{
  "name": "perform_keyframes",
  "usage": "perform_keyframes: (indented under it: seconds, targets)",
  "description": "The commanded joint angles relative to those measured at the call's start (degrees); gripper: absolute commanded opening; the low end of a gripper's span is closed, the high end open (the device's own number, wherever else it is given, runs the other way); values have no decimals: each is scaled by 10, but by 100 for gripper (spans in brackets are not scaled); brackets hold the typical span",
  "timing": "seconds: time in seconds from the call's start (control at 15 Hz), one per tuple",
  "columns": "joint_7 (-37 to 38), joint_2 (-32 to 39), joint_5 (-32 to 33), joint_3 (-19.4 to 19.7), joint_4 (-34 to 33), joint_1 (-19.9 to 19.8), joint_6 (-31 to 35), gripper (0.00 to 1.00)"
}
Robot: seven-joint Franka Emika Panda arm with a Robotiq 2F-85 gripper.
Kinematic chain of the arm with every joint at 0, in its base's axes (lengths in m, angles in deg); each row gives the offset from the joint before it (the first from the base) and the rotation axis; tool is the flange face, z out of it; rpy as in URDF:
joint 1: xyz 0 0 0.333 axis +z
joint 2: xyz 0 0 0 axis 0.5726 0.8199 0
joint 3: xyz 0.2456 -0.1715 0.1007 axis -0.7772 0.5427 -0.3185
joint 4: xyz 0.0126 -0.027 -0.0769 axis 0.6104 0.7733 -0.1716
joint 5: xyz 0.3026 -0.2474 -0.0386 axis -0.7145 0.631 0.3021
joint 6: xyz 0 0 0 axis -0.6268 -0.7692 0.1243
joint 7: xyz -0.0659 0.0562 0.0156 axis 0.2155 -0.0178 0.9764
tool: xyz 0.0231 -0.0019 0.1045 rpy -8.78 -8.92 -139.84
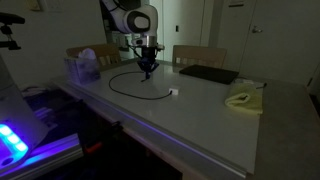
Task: Move the ends of the charger to the middle
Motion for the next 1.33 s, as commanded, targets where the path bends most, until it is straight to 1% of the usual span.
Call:
perform_keyframes:
  seconds: [0.0,0.13,0.27,0.6,0.73,0.93,1.07,1.13,1.27]
  targets:
    - [0,7,-15,16,-2,11,-3,1]
    - [0,11,-30,31,0,20,-7,1]
    - [0,19,-62,56,7,37,-4,1]
    - [0,51,-173,130,19,93,-8,1]
    - [0,52,-209,142,31,105,-9,1]
    - [0,43,-253,148,45,107,-19,1]
    - [0,46,-293,169,57,123,-25,1]
    - [0,56,-320,189,64,139,-30,1]
    - [0,87,-399,246,85,184,-55,1]
